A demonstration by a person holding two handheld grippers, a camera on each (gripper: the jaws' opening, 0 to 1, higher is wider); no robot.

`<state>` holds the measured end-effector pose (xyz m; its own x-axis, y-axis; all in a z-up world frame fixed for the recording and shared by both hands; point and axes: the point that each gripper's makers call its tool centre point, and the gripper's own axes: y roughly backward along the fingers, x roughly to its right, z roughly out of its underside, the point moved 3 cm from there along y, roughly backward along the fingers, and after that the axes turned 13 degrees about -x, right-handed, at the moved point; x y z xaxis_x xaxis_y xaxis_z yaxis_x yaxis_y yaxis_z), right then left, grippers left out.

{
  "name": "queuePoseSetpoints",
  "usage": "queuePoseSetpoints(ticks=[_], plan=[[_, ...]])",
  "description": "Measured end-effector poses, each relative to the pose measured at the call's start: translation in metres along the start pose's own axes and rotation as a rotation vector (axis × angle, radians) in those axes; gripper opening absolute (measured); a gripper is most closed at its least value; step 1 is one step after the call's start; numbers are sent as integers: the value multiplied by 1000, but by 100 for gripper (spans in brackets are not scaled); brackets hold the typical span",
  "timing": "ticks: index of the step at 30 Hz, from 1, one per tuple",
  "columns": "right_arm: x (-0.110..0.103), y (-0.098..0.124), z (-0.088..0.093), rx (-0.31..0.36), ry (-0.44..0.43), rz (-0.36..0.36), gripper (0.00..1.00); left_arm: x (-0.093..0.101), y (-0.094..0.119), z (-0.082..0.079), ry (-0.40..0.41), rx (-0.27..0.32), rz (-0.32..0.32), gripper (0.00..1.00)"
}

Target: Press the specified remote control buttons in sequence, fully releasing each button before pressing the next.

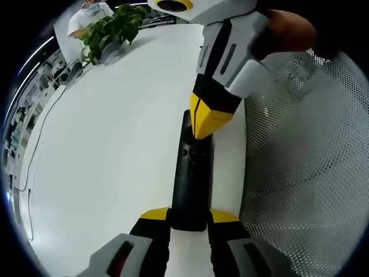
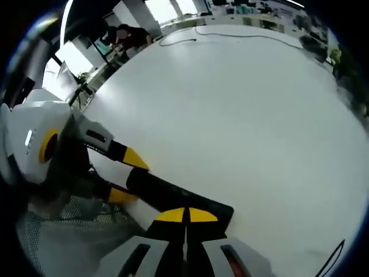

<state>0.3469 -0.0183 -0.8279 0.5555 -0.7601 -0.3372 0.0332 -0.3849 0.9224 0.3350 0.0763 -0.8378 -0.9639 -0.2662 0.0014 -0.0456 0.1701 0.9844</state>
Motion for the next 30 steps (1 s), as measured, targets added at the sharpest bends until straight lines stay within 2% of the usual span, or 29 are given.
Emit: queuePoseSetpoints(ticks=[10,16,21,26,30], plan=[[-4,-2,-1,-4,50,28,0,0,0,0,-1,-2,1,25],[-6,-4,-1,-10,141,99,0,0,0,0,-7,2,4,25],[-8,-6,-2,-53,215,174,0,0,0,0,-21,0,6,25],[-5,-4,-2,-46,194,163,0,1,-1,0,-18,0,6,25],[-4,-3,-1,-4,146,102,0,1,0,-1,-16,-6,4,25]])
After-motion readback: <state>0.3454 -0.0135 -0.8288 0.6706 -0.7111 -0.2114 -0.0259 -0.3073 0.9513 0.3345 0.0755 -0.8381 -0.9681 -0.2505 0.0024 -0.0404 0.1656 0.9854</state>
